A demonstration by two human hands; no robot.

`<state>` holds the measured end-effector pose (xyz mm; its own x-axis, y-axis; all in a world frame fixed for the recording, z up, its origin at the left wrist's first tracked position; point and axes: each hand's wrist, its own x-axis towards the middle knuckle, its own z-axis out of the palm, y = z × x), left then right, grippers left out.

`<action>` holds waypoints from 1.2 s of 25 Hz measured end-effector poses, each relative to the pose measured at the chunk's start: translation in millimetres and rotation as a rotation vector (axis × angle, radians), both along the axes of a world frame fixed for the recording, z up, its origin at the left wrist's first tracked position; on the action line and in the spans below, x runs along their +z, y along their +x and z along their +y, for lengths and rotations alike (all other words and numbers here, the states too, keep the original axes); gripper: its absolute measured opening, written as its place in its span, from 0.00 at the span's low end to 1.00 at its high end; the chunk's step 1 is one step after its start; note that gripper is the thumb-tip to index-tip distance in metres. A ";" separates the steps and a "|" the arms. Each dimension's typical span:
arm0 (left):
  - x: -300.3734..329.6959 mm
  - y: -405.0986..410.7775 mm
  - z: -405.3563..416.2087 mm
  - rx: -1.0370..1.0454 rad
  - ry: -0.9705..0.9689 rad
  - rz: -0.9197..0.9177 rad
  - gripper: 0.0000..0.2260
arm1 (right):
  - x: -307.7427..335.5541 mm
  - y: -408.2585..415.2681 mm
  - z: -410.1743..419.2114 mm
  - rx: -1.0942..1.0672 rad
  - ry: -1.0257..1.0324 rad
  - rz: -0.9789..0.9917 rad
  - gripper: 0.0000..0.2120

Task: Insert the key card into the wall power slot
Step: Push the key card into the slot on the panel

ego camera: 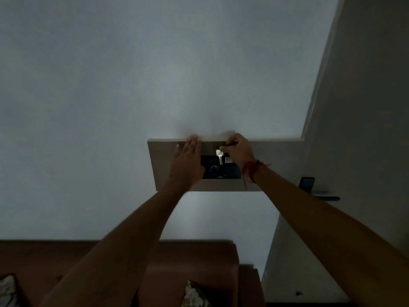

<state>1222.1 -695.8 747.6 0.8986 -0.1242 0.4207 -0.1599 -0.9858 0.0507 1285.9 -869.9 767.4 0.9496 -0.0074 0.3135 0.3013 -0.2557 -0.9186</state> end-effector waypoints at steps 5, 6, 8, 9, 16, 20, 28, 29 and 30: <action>-0.1 -0.5 0.8 -0.010 -0.008 -0.003 0.39 | -6.0 2.8 -16.3 -0.027 -0.268 -0.178 0.04; -0.1 -0.3 0.7 -0.010 -0.011 -0.001 0.39 | -8.3 2.4 -21.2 -0.026 -0.312 -0.218 0.03; -0.7 0.3 -0.1 -0.005 -0.012 -0.003 0.39 | -12.3 2.4 -30.1 -0.045 -0.412 -0.332 0.03; -1.4 0.5 -0.9 0.000 -0.014 -0.006 0.38 | -14.3 2.7 -32.8 -0.050 -0.481 -0.387 0.05; -7.5 1.6 -8.3 0.026 -0.049 -0.050 0.37 | -15.4 2.2 -25.9 -0.050 -0.744 -0.565 0.08; -9.6 1.9 -9.0 0.029 -0.051 -0.069 0.35 | -10.3 2.2 -22.6 -0.039 -0.791 -0.565 0.03; -15.8 3.9 -9.9 0.028 -0.076 -0.090 0.36 | -15.1 -1.1 -23.8 -0.056 -0.795 -0.604 0.02; -16.7 4.0 -10.8 0.028 -0.088 -0.093 0.36 | -14.9 -2.5 -22.1 -0.051 -0.803 -0.607 0.03; -17.8 4.4 -11.0 0.027 -0.095 -0.095 0.36 | -15.9 -2.2 -20.9 -0.055 -0.801 -0.610 0.04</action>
<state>1226.5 -706.8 729.8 0.8565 -0.0557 0.5132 -0.1419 -0.9813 0.1303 1283.7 -890.8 751.5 0.6298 0.3794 0.6778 0.6320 -0.7576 -0.1632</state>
